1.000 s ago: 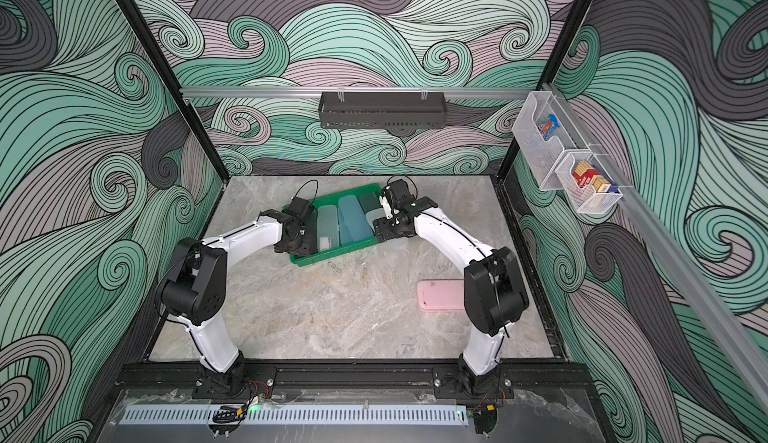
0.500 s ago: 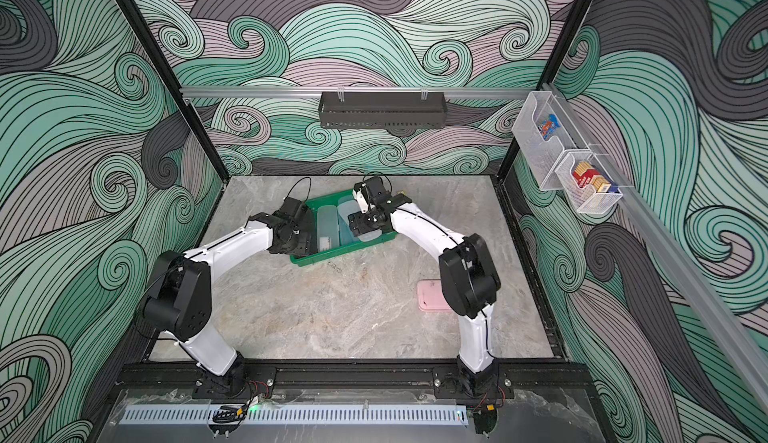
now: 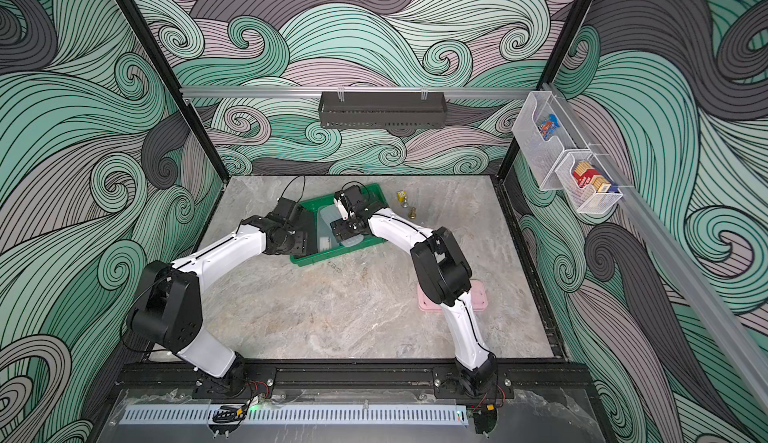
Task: Put the pencil case into the storage box
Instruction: Place the pencil case at the storage box.
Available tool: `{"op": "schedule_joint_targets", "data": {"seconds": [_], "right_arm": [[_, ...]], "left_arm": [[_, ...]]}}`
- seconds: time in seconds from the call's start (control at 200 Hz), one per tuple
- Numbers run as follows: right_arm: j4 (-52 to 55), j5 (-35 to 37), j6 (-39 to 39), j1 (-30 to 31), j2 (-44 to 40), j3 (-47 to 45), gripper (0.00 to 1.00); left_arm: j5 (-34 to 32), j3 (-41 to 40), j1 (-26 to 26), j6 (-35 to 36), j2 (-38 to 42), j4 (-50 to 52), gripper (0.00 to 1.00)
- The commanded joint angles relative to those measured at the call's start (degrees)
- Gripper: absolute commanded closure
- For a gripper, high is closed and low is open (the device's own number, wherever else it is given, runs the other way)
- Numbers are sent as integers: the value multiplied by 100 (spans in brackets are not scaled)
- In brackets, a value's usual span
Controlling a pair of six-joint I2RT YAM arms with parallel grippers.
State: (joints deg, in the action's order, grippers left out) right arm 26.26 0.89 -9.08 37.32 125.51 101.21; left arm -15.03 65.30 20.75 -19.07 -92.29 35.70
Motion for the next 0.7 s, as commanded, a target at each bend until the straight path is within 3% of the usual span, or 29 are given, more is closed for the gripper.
{"op": "schedule_joint_targets", "data": {"seconds": [0.0,0.205,0.42,0.57,0.69], "right_arm": [[-178,70,-53,27,215,270,27],[-184,122,-161,76,565,620,24],[-182,181,-199,82,659,622,9],[-186,389,-193,76,415,394,3],[-423,315,-67,93,6,45,5]], "left_arm": [[-67,-17,-45,-58,80,-27,27],[-79,-68,-45,-49,80,-14,27],[-64,-70,-45,-42,79,-15,27],[-62,-93,-45,-38,78,-38,26],[-95,-133,-51,-107,192,-37,26]]}}
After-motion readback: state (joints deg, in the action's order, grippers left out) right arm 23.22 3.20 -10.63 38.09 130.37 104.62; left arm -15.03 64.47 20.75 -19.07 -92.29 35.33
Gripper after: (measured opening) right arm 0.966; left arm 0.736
